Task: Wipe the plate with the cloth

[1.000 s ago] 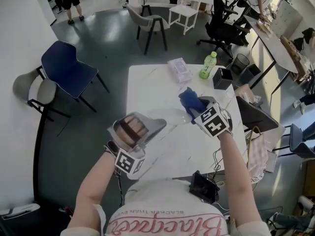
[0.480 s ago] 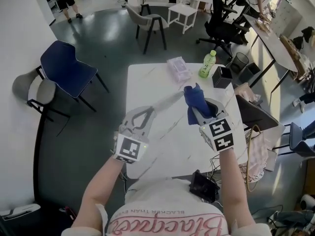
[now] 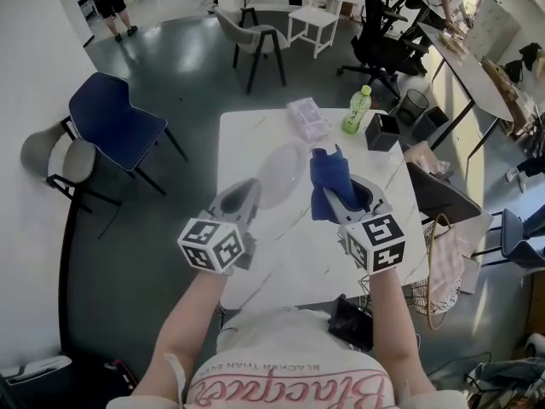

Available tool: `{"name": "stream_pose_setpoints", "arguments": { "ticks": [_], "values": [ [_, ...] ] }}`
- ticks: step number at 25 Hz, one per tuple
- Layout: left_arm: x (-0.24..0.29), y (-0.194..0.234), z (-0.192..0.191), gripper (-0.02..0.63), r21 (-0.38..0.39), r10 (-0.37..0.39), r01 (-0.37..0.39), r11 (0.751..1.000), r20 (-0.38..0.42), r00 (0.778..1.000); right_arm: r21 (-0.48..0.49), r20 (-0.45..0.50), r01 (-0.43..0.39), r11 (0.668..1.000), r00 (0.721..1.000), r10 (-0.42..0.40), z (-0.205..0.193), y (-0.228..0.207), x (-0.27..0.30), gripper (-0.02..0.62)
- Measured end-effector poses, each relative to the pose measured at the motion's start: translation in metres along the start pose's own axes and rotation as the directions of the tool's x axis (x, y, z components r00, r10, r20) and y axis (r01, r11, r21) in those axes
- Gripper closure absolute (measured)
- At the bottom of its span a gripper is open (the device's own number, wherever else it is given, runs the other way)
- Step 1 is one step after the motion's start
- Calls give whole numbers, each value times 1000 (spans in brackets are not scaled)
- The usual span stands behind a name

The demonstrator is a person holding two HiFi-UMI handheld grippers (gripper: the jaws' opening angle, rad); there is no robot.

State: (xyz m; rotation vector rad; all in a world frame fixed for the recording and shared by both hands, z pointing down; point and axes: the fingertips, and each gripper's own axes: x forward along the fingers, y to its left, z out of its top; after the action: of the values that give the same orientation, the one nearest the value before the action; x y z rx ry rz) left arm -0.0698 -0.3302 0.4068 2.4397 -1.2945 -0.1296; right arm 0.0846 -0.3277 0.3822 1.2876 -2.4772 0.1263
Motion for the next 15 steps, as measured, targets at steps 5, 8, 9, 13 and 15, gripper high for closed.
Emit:
{"name": "stream_pose_setpoints", "arguments": {
  "ticks": [5,8,9,13,15],
  "values": [
    [-6,7,4,592,-184,16,-3,983,69,997,92,45,8,996,999,-12,5,3,-4,469],
    [-8,9,5,592,-239,33,-6,971,107,994,132,64,28,991,997,-37,1,3,-6,469],
    [-8,9,4,592,-245,37,-8,969,114,993,146,69,31,989,997,-42,-1,3,-6,469],
    [-10,7,4,592,-254,40,-7,967,126,991,185,73,37,982,996,-51,-6,7,-6,471],
    [-12,7,6,592,-253,42,-7,967,133,990,198,72,41,979,996,-56,-8,10,-7,471]
  ]
}}
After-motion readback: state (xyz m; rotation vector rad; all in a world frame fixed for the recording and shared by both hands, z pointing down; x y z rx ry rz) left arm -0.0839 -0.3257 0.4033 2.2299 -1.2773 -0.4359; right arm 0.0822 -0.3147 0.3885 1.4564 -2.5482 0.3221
